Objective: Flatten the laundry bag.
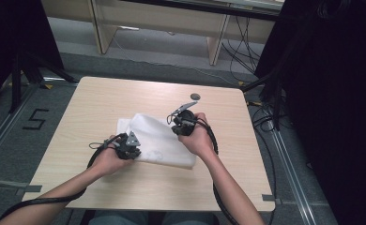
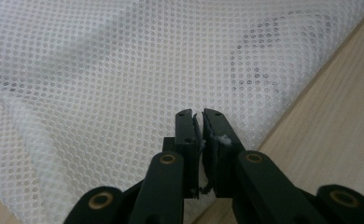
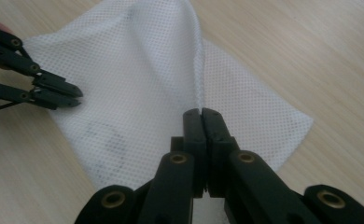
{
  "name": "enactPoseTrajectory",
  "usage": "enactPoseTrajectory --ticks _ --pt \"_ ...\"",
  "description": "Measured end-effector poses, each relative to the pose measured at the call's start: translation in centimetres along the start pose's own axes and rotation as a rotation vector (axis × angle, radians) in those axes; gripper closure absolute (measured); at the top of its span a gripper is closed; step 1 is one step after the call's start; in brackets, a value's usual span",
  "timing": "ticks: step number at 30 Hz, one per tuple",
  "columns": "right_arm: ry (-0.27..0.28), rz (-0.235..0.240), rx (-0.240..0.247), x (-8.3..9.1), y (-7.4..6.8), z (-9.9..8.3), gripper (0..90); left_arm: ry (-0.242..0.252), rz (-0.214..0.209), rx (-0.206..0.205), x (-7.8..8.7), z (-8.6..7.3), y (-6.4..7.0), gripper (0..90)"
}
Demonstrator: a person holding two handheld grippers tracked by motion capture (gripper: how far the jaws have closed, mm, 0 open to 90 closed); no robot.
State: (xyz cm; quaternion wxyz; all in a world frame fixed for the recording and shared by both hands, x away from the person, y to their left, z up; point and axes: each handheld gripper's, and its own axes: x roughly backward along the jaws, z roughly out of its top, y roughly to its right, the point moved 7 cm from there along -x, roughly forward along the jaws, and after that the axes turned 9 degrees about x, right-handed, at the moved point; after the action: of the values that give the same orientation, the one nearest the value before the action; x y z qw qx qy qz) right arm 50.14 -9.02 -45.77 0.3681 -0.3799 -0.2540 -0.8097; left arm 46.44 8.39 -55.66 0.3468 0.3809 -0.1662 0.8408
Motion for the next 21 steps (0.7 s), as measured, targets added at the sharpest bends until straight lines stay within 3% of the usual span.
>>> enactPoseTrajectory --ticks 11,12,15,16,18,21 --pt "0.023 0.046 0.017 0.8 -2.6 -0.9 90.0 0.007 -0.001 0.016 0.0 -0.1 0.1 83.0" --pt "0.026 0.053 0.037 0.7 -2.9 -1.2 90.0 0.008 0.005 0.016 -0.1 -0.1 0.0 82.8" --pt "0.025 0.066 0.038 0.6 -3.4 -1.5 90.0 0.011 0.010 0.020 0.0 -0.1 0.0 81.7" --pt "0.032 0.063 0.069 0.3 -3.5 -1.7 90.0 0.011 0.011 0.020 0.0 -0.1 0.0 81.6" --pt "0.023 0.071 0.037 0.1 -3.9 -2.1 90.0 0.013 0.010 0.022 0.0 -0.1 0.0 80.9" --pt "0.018 0.073 0.045 -0.1 -4.1 -2.3 90.0 0.011 0.011 0.014 0.1 0.0 -0.1 79.9"
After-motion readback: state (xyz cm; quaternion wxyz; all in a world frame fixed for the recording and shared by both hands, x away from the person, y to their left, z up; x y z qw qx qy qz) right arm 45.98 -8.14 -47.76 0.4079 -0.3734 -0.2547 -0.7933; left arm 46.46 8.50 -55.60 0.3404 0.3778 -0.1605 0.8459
